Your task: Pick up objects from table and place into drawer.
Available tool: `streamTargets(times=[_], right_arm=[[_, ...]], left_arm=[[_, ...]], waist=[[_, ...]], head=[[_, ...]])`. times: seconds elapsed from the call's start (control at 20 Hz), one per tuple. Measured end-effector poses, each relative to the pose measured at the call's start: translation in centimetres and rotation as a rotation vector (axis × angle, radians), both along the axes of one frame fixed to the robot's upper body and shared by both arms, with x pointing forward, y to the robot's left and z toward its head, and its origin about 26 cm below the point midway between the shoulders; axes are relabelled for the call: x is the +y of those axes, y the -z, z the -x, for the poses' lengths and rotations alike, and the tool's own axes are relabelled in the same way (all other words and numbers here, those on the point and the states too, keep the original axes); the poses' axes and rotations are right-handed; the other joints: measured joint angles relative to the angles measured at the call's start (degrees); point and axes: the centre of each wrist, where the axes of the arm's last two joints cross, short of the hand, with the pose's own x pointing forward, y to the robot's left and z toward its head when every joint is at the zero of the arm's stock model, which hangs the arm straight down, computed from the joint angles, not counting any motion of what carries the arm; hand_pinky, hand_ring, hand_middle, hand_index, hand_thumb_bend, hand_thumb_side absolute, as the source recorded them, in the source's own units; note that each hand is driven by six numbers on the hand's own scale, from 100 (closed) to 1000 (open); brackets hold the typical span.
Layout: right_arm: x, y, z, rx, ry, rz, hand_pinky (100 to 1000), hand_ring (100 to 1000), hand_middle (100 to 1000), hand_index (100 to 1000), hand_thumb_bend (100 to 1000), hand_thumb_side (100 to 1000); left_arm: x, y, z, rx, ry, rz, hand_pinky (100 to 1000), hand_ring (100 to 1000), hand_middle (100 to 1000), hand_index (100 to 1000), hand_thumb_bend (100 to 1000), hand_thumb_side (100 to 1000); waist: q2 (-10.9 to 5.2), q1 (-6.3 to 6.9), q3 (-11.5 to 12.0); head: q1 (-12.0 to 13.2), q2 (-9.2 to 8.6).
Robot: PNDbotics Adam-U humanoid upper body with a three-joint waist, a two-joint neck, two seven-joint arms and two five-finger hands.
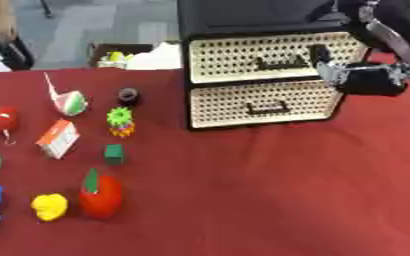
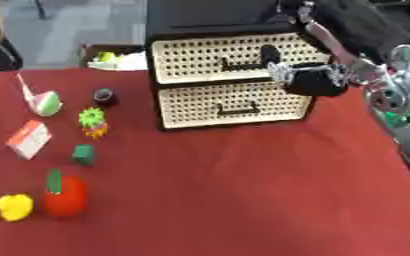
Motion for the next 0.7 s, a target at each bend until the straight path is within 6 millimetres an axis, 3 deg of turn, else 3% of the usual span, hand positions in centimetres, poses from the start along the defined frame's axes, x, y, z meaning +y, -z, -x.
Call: streamTargets(times=[0.7], right_arm=[[0.42,0.45,-0.09,0.120,0.008,0.075,100,100,100,851,100,172]], left_arm=[[-0.03,-0.04,-0.02,0.000,0.004,0.002,681,785,866,1000,100,933]], waist=[[-0.42,-0.21,0.21]], head=[[0.85,0.03]])
